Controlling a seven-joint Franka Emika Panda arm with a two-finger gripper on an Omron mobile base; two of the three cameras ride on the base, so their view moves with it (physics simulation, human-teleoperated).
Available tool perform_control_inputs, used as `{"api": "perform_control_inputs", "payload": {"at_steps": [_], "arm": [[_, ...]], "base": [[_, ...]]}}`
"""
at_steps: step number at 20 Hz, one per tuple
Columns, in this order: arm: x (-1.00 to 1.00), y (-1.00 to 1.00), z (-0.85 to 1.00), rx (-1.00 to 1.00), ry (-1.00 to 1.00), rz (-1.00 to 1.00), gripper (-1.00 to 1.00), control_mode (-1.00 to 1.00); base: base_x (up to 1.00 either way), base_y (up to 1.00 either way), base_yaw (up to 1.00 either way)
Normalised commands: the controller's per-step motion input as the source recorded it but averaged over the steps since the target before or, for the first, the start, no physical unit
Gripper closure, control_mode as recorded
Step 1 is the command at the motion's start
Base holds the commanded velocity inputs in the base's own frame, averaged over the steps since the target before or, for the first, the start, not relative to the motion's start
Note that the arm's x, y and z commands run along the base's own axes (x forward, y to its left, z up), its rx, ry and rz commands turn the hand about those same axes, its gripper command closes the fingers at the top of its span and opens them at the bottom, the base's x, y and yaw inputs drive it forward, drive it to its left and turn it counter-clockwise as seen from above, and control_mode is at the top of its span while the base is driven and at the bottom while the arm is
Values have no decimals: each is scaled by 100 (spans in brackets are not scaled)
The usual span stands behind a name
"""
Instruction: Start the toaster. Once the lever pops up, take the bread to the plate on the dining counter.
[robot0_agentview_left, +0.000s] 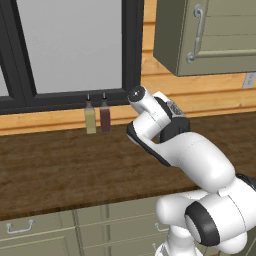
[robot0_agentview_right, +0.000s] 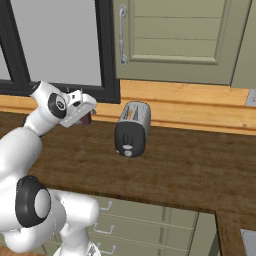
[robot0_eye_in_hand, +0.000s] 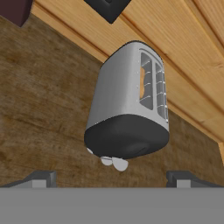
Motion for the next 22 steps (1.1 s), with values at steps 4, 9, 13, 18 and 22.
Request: {"api": "perform_control_inputs", "payload": {"at_steps": [4, 9, 13, 18, 22], "arm": [[0, 0, 0, 0, 0, 0, -100, -100], [0, 0, 0, 0, 0, 0, -100, -100], [0, 0, 0, 0, 0, 0, -100, -100], [0, 0, 0, 0, 0, 0, -100, -100], [0, 0, 0, 0, 0, 0, -100, -100]], "base": [[0, 0, 0], [0, 0, 0], [0, 0, 0], [0, 0, 0], [0, 0, 0]]}}
